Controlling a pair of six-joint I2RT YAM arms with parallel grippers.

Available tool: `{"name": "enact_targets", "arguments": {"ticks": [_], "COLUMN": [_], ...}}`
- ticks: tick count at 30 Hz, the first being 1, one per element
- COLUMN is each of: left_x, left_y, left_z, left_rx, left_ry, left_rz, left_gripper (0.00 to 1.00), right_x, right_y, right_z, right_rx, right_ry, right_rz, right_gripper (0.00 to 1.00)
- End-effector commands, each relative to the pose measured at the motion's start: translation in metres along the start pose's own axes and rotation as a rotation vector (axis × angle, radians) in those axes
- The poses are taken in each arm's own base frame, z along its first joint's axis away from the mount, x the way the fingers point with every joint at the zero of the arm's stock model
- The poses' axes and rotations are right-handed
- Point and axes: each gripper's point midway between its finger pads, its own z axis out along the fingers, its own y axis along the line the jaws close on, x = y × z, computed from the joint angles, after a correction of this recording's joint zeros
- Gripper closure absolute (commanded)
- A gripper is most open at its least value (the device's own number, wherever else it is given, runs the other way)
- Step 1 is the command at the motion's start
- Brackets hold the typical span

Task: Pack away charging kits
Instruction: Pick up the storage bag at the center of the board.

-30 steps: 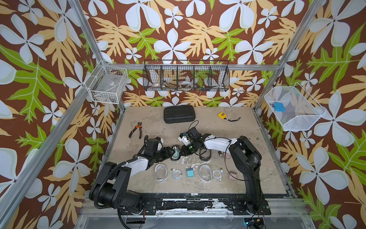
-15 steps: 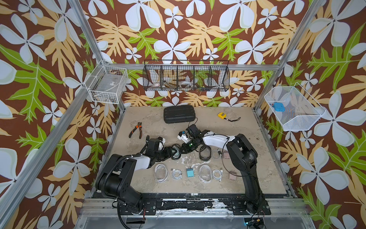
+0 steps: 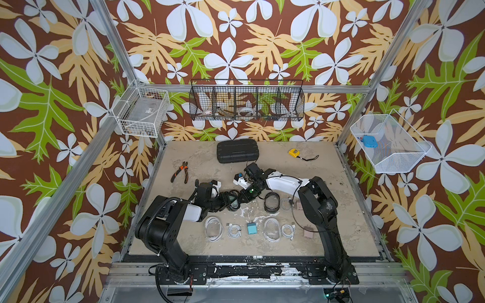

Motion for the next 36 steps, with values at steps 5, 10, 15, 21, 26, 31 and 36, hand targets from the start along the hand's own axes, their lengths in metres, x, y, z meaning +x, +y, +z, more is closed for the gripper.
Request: {"name": "enact_targets", "arguments": {"ticks": [5,10,15,21,26,31,36], "left_x": [0.003,-0.001,-0.003,-0.006,-0.012,-0.022,-0.032], "left_y": [0.009,0.010,0.008,0.001,-0.010,-0.035,-0.060], "left_z": [0.005,0.004,0.003,-0.002,-0.010,-0.024,-0.042], "left_rx": [-0.010,-0.021,-0.010,0.033,0.072,0.144,0.175], "left_ry": [0.005,-0.018,-0.035,-0.068,-0.104,-0.145,-0.184], "left_rz": [-0.030,-0.039,-0.050,-0.062,-0.080,-0.119,-0.148], "left_gripper": [0.52,0.68,0.85,0.92,0.92,0.92,0.94], "right_x": [0.002,0.000,-0.007,-0.021,-0.024,-0.011,-0.002], "right_y": [-0.005,-0.002,0.005,0.013,0.026,0.039,0.061], "right_z": [-0.004,-0.007,-0.015,-0.038,-0.070,-0.098,-0.129], "right_rx": [0.058,0.061,0.063,0.090,0.106,0.106,0.099], "right_ry": [0.012,0.007,-0.014,-0.071,-0.146,-0.231,-0.311], "right_rz": [-0.026,-0.040,-0.058,-0.069,-0.069,-0.055,-0.070], "right_gripper": [0.84,0.83,0.79,0.63,0.62,0.62,0.62]}}
